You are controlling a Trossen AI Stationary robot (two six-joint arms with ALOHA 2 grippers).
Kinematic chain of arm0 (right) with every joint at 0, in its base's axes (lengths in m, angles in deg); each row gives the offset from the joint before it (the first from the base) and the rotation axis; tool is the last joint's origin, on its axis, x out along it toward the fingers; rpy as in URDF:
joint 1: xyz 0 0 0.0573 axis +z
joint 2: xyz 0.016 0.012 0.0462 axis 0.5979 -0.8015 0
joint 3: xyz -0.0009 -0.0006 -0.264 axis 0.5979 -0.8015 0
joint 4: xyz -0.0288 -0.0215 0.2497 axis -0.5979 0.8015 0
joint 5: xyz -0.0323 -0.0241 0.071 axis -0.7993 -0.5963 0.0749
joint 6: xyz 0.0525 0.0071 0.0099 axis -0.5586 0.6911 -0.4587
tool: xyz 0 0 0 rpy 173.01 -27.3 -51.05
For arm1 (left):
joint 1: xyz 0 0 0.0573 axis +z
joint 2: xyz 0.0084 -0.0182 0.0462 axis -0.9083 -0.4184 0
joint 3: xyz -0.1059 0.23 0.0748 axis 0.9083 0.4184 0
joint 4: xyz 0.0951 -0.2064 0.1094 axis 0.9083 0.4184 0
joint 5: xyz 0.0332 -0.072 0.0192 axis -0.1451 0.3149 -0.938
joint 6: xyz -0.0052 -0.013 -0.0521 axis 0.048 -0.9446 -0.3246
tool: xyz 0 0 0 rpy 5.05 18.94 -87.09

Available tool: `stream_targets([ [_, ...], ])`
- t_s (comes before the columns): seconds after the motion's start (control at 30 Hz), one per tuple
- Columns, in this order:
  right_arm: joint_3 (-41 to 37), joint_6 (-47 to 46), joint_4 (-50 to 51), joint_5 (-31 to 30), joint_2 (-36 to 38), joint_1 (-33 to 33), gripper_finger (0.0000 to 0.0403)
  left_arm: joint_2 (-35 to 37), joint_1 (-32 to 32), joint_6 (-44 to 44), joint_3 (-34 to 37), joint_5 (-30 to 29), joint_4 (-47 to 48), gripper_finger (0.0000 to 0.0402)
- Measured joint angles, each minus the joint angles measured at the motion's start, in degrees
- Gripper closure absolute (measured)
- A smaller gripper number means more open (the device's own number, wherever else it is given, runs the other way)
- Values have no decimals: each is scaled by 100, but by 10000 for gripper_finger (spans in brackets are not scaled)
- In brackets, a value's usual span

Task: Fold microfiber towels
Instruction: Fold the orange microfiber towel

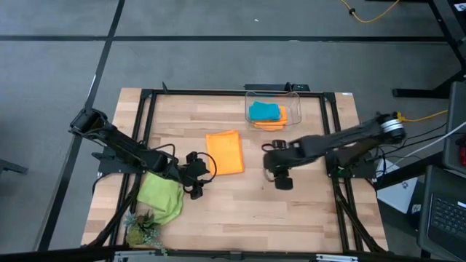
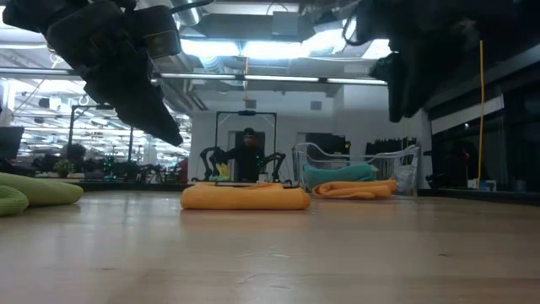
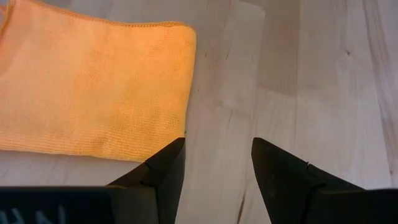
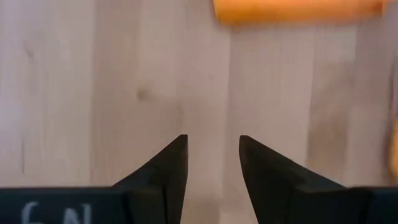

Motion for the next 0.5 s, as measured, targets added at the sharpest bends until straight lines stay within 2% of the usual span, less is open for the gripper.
stream_targets([
  [0.13, -1566, -22, -2183, -2, 904, 17, 256, 1, 4, 2, 0, -2, -11, 223],
  [0.23, -2597, -37, -4097, -4, 1163, 17, 256, 1, 4, 2, 0, -4, -13, 223],
  [0.4, -3842, -32, -8064, -284, 680, 17, 256, 1, 7, 2, 0, -9, -32, 223],
  [0.5, -3958, 178, -9185, -652, 106, 12, 256, 1, 7, 7, 0, -48, -71, 223],
])
